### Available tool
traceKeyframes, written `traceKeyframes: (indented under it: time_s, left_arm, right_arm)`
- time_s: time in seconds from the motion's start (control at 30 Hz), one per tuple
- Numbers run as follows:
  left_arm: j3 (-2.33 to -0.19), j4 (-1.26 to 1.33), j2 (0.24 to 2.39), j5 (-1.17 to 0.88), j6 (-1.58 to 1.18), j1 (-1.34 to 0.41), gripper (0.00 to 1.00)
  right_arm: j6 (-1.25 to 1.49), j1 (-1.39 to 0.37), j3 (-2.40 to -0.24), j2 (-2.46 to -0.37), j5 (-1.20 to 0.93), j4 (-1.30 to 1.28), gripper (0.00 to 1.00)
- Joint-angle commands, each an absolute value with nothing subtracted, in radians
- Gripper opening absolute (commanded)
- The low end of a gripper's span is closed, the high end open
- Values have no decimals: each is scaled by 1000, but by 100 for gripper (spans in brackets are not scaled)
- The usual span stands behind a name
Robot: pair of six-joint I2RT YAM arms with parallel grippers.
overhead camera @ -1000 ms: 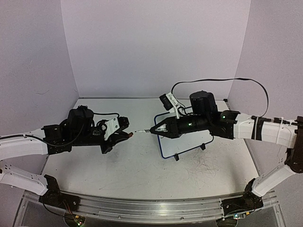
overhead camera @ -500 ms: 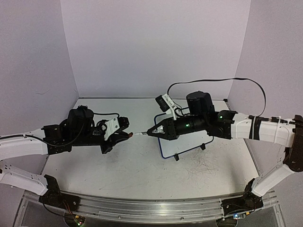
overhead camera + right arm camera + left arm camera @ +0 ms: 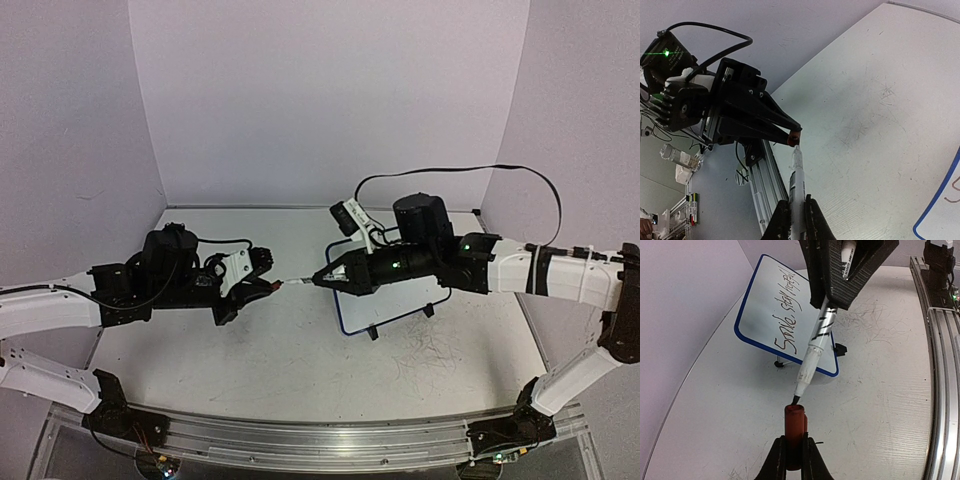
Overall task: Write a sentence on the whiteboard
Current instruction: Insert the whiteboard marker without the cap into the pen cap.
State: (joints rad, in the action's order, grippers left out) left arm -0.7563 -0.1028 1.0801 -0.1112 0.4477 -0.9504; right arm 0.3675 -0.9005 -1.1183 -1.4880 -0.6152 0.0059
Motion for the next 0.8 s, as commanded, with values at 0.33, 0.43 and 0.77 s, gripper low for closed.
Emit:
traceKeyframes:
  time_s: [0.33, 0.43, 0.77]
  left_arm:
    - [-756, -63, 1064, -147, 457, -956, 0]
    - [-759, -63, 1067, -150, 455, -956, 0]
    - [-760, -69, 1066, -145, 474, -977, 0]
  right_arm:
    - [341, -908, -1191, -1535, -638, 5, 0]
    - [326, -911, -1206, -1551, -643, -27, 0]
    - [258, -915, -1268, -1625, -761, -162, 0]
